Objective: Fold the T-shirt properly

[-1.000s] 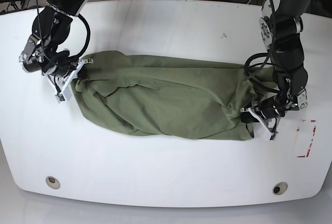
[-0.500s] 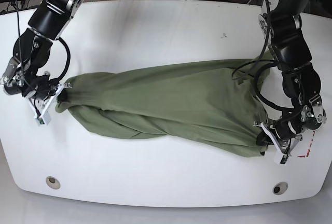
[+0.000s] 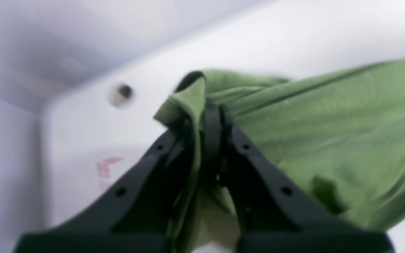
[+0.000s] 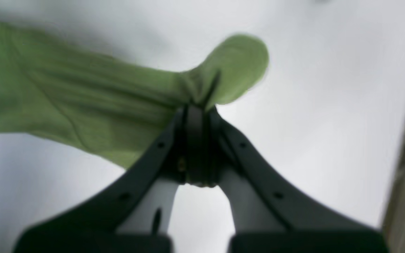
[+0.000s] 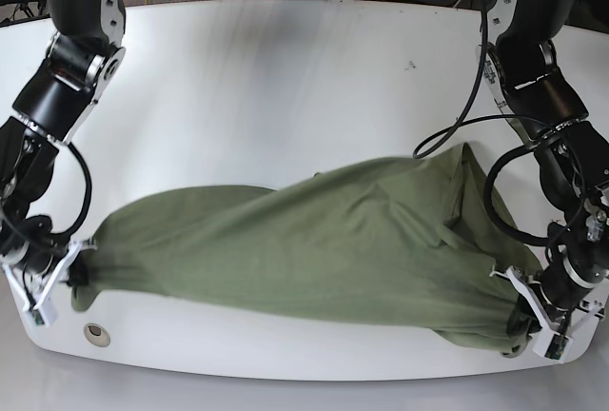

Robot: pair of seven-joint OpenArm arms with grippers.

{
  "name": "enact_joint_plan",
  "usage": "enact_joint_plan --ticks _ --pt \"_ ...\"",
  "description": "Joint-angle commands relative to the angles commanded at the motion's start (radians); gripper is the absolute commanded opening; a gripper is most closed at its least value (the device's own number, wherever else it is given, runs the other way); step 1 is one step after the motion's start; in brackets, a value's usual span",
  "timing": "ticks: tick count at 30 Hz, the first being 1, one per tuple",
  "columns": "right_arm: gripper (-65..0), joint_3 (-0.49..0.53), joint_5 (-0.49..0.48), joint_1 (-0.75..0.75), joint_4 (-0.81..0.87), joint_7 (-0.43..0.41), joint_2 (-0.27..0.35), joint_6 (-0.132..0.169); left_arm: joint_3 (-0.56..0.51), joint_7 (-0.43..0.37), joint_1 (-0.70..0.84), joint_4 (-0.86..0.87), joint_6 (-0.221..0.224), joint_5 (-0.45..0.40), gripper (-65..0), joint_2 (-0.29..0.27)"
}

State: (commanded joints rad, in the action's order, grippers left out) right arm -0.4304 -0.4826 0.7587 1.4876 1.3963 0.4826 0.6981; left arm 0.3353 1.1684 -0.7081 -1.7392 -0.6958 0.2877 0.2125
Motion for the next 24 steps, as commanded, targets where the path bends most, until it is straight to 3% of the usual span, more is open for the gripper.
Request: enact_joint_plan --ticks 6,13,18,24 --pt "-65.0 0.109 -0.006 0.221 -0.091 0.000 0.055 0.000 -0.002 0.025 -0.143 -0.037 0.000 0.000 -65.0 0.002" --pt "-65.0 0.123 -0.008 0.413 -0.192 0.000 0.098 0.000 -0.003 0.028 -0.238 -0.041 0.000 -0.002 -65.0 0.005" --pt "-65.0 0.121 -0.008 0.408 -0.192 0.000 0.106 0.000 -0.002 0.028 -0.221 -0.041 -0.002 -0.002 -65.0 0.005" --pt "-65.0 0.063 -0.069 0.245 -0.166 0.000 0.109 0.000 -0.003 0.028 -0.112 -0.043 -0.002 0.000 -65.0 0.002"
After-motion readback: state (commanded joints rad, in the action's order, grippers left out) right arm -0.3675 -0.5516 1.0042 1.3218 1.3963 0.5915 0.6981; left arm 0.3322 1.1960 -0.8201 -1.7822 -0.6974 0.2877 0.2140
